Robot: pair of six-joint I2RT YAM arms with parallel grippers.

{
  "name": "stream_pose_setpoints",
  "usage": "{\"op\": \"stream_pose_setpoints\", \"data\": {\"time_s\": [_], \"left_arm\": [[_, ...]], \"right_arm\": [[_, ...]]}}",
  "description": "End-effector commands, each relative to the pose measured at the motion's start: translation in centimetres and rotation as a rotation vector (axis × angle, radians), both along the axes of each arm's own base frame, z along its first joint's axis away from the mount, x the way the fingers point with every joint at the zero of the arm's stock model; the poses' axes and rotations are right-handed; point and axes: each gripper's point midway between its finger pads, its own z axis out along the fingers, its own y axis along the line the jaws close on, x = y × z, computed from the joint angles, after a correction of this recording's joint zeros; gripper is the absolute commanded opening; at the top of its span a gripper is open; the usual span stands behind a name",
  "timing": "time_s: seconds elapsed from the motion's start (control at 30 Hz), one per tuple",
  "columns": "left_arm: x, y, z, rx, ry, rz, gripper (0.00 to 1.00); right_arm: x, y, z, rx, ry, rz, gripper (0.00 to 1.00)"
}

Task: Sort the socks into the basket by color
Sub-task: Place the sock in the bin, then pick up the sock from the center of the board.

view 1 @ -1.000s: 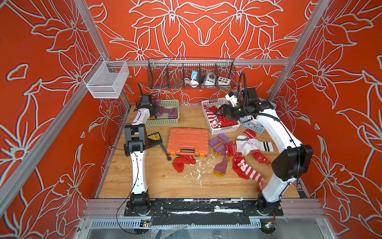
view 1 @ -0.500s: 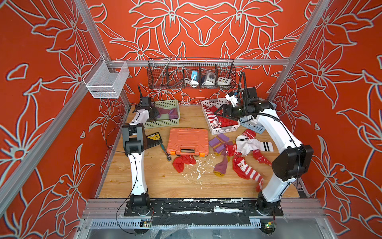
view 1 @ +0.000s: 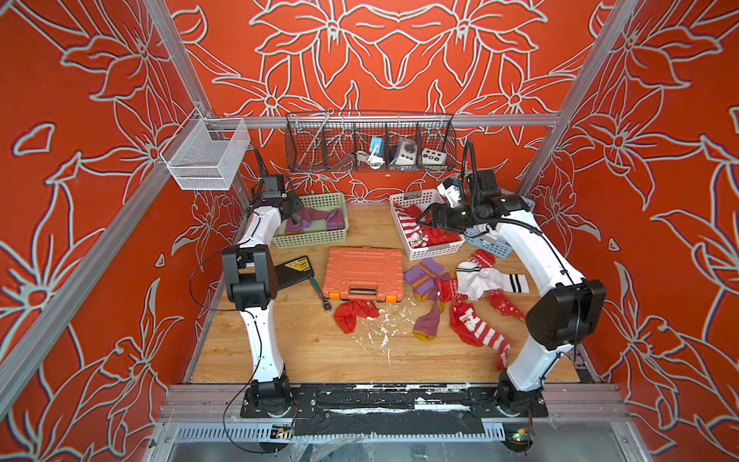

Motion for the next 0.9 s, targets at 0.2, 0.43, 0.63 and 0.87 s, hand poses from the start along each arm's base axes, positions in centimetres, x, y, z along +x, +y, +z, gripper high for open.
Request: {"op": "stream_pose_setpoints", "data": {"time_s": [0.2, 0.43, 0.63, 0.87], "left_arm": [[-6.1, 0.2, 4.3, 0.017, -0.041, -0.013, 0.53], [-10.9, -2.3, 5.7, -0.025, -0.052, -0.078, 0.53], [-14.7, -4.3, 7.2, -0.034, -0.067, -0.130, 0.53], [-18.0, -7.8, 8.8, -0.039, -0.078, -0.226, 0.53]], "right_arm": [[-4.7, -0.3, -8.2, -0.255, 0.145, 0.081, 0.81], [-8.1, 1.5, -13.3, -0.380, 0.230, 0.184, 0.66], [-10.9, 2.0, -15.1, -0.409, 0.285, 0.203, 0.62], [-14.2, 1.1, -16.1, -0.433, 0.364, 0.170, 0.84]]}}
